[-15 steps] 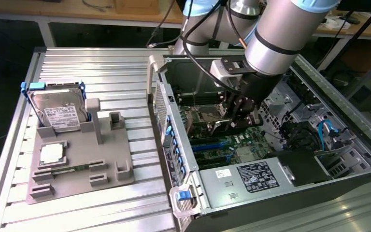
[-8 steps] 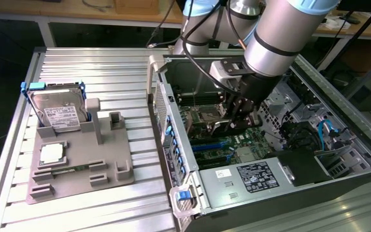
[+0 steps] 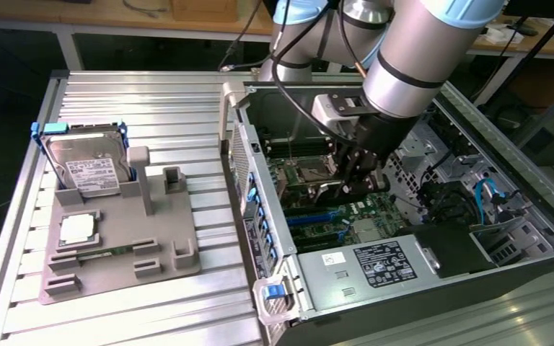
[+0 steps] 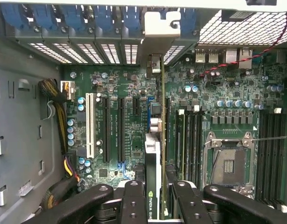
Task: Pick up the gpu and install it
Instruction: 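Insert the gpu into the slot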
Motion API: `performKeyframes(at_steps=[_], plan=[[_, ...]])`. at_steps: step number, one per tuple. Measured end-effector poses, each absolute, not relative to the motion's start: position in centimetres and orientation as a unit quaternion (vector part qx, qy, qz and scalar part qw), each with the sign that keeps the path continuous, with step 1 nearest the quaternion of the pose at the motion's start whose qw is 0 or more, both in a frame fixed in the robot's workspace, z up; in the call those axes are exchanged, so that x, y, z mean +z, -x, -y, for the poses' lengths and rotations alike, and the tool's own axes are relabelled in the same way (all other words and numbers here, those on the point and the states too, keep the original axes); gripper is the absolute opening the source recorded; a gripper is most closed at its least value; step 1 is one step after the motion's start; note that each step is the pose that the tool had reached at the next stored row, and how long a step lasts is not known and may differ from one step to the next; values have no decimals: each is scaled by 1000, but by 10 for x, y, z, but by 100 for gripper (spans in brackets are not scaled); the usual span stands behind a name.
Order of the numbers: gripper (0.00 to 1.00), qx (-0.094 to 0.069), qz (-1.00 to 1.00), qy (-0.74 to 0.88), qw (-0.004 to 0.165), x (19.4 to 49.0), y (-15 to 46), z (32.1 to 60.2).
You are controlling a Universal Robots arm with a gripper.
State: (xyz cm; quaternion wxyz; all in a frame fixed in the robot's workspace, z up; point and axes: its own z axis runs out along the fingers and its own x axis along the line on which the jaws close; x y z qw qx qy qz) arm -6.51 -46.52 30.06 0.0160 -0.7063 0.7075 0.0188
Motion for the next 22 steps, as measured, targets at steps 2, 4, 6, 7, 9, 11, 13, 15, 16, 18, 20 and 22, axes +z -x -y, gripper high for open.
performKeyframes(at_steps=[2,4,6,7,9,11,13,15,16,18,20,22], plan=[[27,19,-709,704,16,300,65,465],[27,19,-712,702,16,299,65,465],[27,19,-713,701,16,298,65,465],[27,19,-713,701,16,298,66,465],[27,19,-713,700,16,297,66,465],[27,19,-714,700,16,296,67,465],[27,19,-714,700,16,294,68,466],[27,19,-714,700,16,291,68,466],[27,19,-714,700,16,289,68,466],[27,19,-714,700,16,286,68,466],[27,19,-714,700,16,283,69,466],[27,19,-715,699,16,281,73,466]])
